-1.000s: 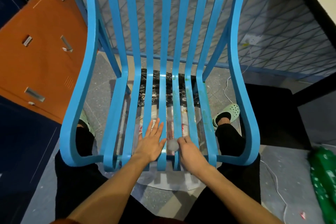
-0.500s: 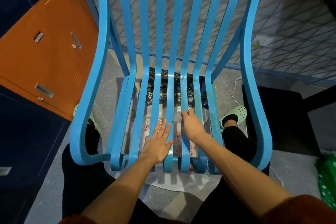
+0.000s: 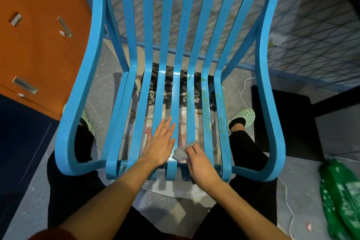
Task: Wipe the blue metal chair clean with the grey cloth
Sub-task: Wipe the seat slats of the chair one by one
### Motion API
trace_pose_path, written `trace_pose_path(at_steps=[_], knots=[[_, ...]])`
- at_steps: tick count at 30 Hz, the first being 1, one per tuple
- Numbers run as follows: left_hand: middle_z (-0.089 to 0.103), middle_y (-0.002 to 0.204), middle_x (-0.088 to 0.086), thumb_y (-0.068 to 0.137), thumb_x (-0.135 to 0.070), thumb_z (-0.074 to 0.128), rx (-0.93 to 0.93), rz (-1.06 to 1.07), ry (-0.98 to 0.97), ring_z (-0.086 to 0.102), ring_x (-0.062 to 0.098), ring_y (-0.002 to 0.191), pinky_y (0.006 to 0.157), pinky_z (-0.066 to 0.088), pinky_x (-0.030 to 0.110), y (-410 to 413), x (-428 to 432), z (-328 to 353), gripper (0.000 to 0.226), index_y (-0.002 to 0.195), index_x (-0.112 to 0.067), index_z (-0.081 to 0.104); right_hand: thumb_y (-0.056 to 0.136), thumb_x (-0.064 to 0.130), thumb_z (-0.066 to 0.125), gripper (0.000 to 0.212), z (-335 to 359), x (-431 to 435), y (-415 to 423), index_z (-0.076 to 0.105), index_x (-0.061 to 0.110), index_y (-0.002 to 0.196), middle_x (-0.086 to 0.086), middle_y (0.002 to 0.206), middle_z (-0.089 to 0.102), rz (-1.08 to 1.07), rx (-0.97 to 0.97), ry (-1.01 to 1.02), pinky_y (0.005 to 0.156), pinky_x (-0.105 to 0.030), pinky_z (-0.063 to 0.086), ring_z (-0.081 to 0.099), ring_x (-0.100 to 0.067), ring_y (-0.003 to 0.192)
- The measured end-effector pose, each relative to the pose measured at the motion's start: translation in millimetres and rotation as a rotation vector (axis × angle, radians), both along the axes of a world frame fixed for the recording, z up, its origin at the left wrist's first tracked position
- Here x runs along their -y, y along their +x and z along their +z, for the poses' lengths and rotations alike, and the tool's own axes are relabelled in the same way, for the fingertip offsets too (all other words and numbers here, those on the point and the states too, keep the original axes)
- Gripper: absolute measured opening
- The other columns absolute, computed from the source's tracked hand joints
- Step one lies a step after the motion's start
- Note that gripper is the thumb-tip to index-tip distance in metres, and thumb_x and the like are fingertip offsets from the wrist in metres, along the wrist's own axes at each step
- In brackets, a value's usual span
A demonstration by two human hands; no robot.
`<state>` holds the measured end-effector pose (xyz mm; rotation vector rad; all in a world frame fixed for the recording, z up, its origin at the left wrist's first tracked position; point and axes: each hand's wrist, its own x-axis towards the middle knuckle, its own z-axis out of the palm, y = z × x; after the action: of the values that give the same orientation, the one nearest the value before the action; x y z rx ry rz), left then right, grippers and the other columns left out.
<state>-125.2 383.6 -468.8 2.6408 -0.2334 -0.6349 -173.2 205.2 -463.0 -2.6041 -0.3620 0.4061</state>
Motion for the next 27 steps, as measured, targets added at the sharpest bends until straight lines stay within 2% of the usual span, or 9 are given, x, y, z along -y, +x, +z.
trace_pose_path(at_steps=[3, 5, 9, 12, 16, 17, 19, 22, 27], knots=[[-0.022, 0.163, -0.011, 0.108, -0.039, 0.024, -0.007, 0.060, -0.020, -0.021, 0.011, 0.150, 0.120, 0.001, 0.059, 21, 11, 2, 0.057, 0.158, -0.030, -0.002, 0.096, 0.005, 0.047, 0.024, -1, 1, 19, 0.057, 0.007, 0.118, -0.009, 0.117, 0.047, -0.005, 0.022, 0.019, 0.087, -0.038, 0.050, 0.053, -0.023, 0.095], [-0.022, 0.163, -0.009, 0.108, -0.039, 0.021, 0.041, 0.045, 0.046, -0.020, 0.012, 0.150, 0.120, 0.007, 0.061, 26, 13, -3, 0.056, 0.158, -0.031, -0.004, 0.097, 0.005, 0.047, 0.025, -1, 2, 35, 0.056, 0.008, 0.121, -0.007, 0.119, 0.047, -0.007, 0.044, 0.012, 0.089, -0.034, 0.050, 0.053, -0.020, 0.098], [-0.020, 0.164, -0.005, 0.107, -0.037, 0.017, 0.160, 0.019, 0.158, -0.017, 0.015, 0.152, 0.118, 0.014, 0.060, 27, 11, -14, 0.057, 0.159, -0.029, -0.004, 0.094, 0.001, 0.049, 0.023, -6, -1, 83, 0.054, 0.007, 0.116, -0.009, 0.115, 0.047, 0.012, 0.066, -0.011, 0.086, -0.037, 0.050, 0.050, -0.021, 0.097], [-0.013, 0.166, -0.006, 0.105, -0.042, 0.014, 0.142, 0.045, 0.100, -0.010, 0.014, 0.153, 0.116, 0.021, 0.062, 28, 14, -15, 0.055, 0.158, -0.030, 0.003, 0.093, 0.000, 0.048, 0.021, -10, -3, 123, 0.053, 0.004, 0.112, -0.012, 0.113, 0.046, -0.012, 0.096, -0.010, 0.087, -0.037, 0.047, 0.049, -0.024, 0.098], [0.006, 0.166, -0.001, 0.102, -0.042, 0.011, 0.159, 0.051, 0.131, 0.011, 0.018, 0.153, 0.104, 0.040, 0.061, 31, 12, -22, 0.057, 0.157, -0.028, 0.019, 0.089, -0.004, 0.047, 0.024, -18, -7, 190, 0.052, -0.001, 0.112, -0.018, 0.116, 0.045, -0.065, 0.105, -0.058, 0.087, -0.039, 0.044, 0.048, -0.031, 0.098], [0.009, 0.166, 0.000, 0.102, -0.042, 0.013, 0.167, 0.052, 0.139, 0.015, 0.018, 0.152, 0.102, 0.042, 0.060, 30, 12, -23, 0.057, 0.157, -0.027, 0.022, 0.088, -0.007, 0.047, 0.023, -21, -9, 207, 0.052, -0.002, 0.110, -0.020, 0.115, 0.045, -0.062, 0.109, -0.082, 0.085, -0.042, 0.044, 0.047, -0.032, 0.095], [0.018, 0.165, 0.002, 0.103, -0.039, 0.028, 0.200, 0.072, 0.126, 0.022, 0.018, 0.151, 0.101, 0.045, 0.058, 31, 13, -22, 0.054, 0.155, -0.027, 0.030, 0.089, -0.006, 0.046, 0.022, -27, -12, 242, 0.053, -0.003, 0.110, -0.022, 0.114, 0.045, -0.069, 0.104, -0.126, 0.082, -0.038, 0.039, 0.046, -0.033, 0.093], [0.020, 0.165, 0.001, 0.101, -0.035, 0.042, 0.202, 0.089, 0.066, 0.020, 0.018, 0.151, 0.107, 0.036, 0.063, 33, 14, -20, 0.054, 0.154, -0.028, 0.033, 0.086, -0.007, 0.050, 0.032, -30, -16, 289, 0.052, -0.003, 0.117, -0.025, 0.121, 0.043, -0.083, 0.090, -0.186, 0.085, -0.042, 0.037, 0.049, -0.042, 0.102], [0.014, 0.166, 0.001, 0.105, -0.035, 0.025, 0.212, 0.069, 0.021, 0.011, 0.019, 0.153, 0.112, 0.030, 0.058, 29, 10, -24, 0.051, 0.155, -0.026, 0.030, 0.084, -0.010, 0.053, 0.033, -27, -23, 314, 0.048, -0.003, 0.116, -0.026, 0.125, 0.040, -0.110, 0.087, -0.239, 0.082, -0.038, 0.036, 0.047, -0.042, 0.103]])
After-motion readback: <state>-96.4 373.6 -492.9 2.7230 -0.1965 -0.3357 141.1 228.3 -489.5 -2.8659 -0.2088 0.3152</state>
